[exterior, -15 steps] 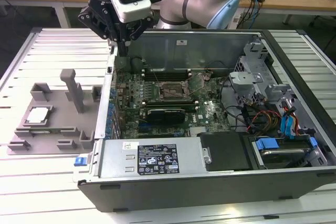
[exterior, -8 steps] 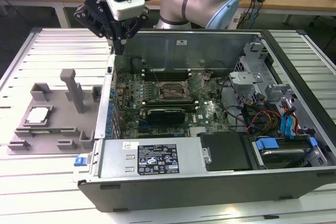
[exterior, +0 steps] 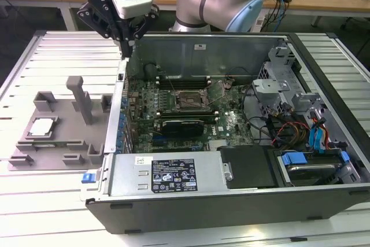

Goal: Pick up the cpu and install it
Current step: 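Reach for the cpu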

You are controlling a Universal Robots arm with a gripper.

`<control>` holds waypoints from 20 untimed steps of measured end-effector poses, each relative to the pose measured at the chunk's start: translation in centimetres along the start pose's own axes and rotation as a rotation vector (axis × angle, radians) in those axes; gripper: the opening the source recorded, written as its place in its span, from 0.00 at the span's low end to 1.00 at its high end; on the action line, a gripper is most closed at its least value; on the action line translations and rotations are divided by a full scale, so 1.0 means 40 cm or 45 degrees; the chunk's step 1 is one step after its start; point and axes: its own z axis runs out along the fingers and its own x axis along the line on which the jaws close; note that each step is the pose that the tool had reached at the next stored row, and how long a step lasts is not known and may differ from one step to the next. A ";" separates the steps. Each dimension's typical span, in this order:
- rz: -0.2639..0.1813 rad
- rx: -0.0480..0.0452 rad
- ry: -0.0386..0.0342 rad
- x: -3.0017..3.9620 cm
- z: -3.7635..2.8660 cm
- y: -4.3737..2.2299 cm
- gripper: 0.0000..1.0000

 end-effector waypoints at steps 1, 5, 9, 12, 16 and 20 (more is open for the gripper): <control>0.000 0.000 0.0001 0.004 0.000 0.004 0.11; 0.000 0.000 -0.0001 0.022 0.003 0.026 0.11; 0.000 0.000 0.0000 0.039 0.007 0.053 0.11; 0.000 0.000 0.0000 0.060 0.010 0.069 0.11; 0.000 0.000 -0.0002 0.096 0.012 0.084 0.11; 0.000 0.000 -0.0001 0.127 0.014 0.094 0.11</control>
